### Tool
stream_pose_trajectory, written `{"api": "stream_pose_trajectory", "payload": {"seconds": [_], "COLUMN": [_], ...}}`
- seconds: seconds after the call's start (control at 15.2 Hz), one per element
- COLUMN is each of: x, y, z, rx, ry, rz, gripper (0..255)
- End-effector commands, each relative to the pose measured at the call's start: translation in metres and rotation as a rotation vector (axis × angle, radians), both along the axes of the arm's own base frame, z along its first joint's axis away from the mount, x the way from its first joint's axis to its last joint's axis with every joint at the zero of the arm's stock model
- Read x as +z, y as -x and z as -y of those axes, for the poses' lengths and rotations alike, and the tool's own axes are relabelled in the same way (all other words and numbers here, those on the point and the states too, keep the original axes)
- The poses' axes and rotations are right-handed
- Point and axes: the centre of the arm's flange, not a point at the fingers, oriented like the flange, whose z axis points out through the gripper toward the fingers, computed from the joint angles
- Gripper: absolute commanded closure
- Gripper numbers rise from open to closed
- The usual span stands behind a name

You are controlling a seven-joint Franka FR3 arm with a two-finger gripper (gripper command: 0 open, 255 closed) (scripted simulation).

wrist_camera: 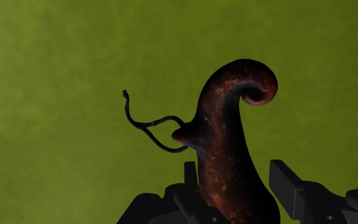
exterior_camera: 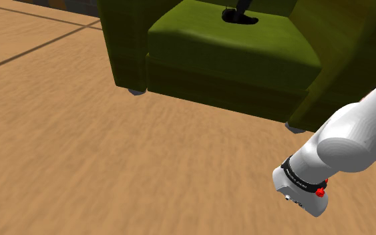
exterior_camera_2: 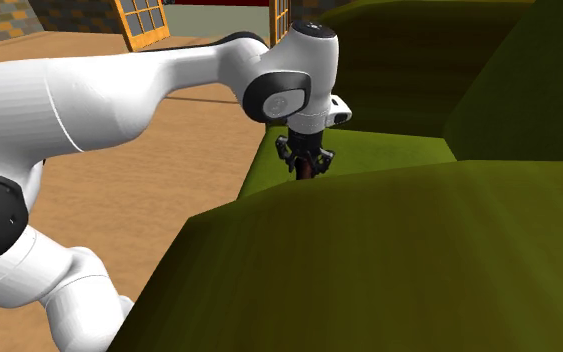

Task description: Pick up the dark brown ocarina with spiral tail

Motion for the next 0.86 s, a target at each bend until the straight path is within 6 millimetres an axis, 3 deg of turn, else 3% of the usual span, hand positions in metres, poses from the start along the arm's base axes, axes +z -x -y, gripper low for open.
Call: {"api": "stream_pose_trajectory", "payload": {"seconds": [0.0, 0.66, 0.79], "x": [0.01, 0.063, 0.064], "y": [-0.001, -0.001, -0.001], "z": [0.0, 0.0, 0.0], "rx": [0.0, 0.0, 0.0], "ry": [0.0, 0.0, 0.0], "rz": [0.0, 0.0, 0.0], "gripper": [255, 255, 255]}}
